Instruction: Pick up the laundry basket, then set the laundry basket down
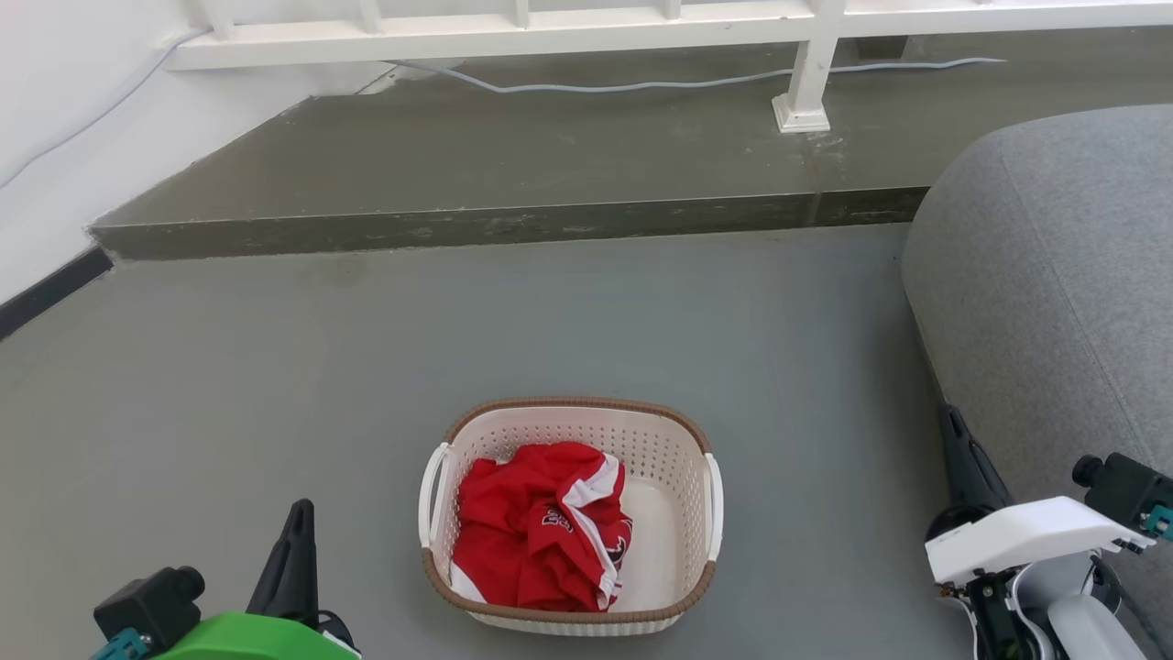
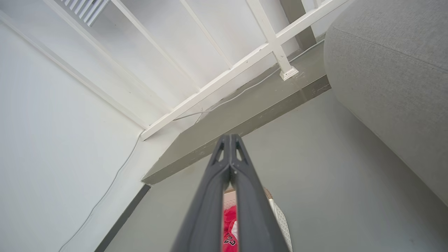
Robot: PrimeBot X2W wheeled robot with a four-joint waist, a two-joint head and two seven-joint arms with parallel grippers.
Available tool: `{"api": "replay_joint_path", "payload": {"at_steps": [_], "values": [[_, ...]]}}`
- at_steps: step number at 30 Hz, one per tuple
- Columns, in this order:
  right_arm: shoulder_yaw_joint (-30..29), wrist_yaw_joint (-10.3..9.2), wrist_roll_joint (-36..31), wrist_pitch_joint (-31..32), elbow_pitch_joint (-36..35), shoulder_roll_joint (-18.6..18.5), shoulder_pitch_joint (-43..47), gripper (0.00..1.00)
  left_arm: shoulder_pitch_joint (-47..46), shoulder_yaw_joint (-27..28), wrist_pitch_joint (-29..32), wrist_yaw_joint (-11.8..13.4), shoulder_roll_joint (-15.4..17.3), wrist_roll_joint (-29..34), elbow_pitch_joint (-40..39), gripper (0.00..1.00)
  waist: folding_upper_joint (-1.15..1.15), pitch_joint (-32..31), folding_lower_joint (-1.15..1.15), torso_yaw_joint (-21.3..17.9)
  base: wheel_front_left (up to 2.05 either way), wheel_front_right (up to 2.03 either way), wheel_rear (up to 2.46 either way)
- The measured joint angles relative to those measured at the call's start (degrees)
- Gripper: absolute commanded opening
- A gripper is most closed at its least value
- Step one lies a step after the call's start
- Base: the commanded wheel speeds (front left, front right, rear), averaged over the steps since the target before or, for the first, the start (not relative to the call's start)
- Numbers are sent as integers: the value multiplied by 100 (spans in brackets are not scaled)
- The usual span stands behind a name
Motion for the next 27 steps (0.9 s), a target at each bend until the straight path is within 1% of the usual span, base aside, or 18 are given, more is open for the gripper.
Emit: {"api": "replay_joint_path", "payload": {"at_steps": [9, 27], "values": [[-196, 122, 748, 190, 104, 25, -98, 0, -145, 171, 140, -109, -1, -787, 181, 0, 0, -34, 0, 25, 0, 0, 0], [-548, 361, 2076, 491, 315, 109, -231, 0, -374, 433, 415, -394, -42, -2143, 544, 0, 0, -97, 0, 69, 0, 0, 0]]}}
